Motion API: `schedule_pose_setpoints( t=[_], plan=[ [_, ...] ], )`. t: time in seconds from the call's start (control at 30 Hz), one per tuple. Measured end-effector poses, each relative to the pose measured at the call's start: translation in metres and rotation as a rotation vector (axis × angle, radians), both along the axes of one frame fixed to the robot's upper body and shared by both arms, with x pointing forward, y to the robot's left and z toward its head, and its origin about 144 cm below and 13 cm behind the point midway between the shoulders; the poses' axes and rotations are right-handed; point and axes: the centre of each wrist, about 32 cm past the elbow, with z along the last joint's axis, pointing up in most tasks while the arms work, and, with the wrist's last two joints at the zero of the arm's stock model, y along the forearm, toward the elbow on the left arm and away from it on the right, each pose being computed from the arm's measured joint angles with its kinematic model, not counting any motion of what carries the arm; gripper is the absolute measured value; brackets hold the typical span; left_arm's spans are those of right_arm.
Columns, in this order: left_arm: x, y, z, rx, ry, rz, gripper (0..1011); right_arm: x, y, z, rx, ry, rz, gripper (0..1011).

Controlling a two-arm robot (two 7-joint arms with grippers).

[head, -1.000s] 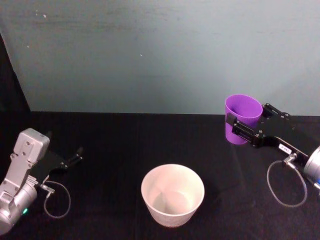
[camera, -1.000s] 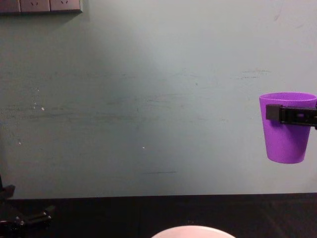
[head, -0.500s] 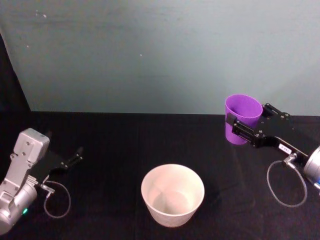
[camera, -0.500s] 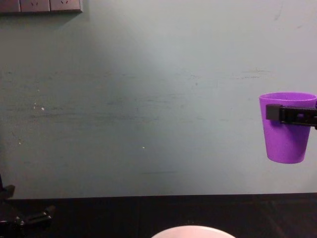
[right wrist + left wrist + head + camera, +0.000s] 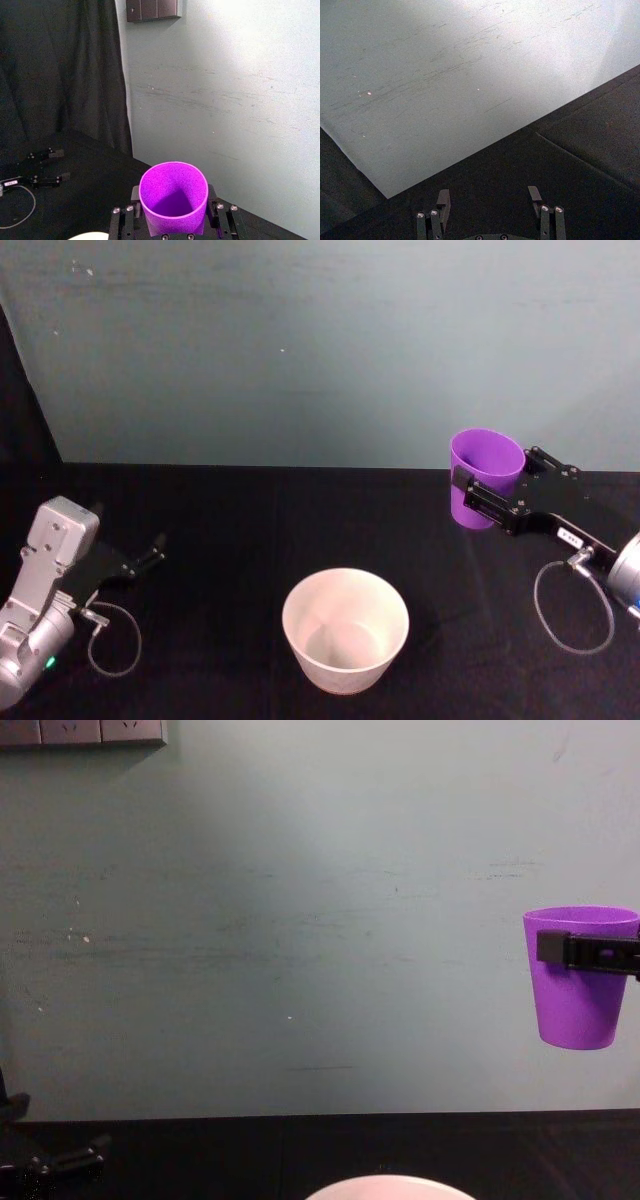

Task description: Pick up the cup and pour the mung beans from the cup into the bowl.

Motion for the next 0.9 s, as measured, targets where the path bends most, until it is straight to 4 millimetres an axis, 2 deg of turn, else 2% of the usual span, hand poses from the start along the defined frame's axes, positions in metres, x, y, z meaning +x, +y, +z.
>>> schedule_pose_setpoints(
  t=[0.9],
  plan=[
    [0.0000,0.0000,0.0000,0.000,0.000,0.000,1004,0.0000,0.0000,0.0000,0.000,0.000,0.000,743]
  ],
)
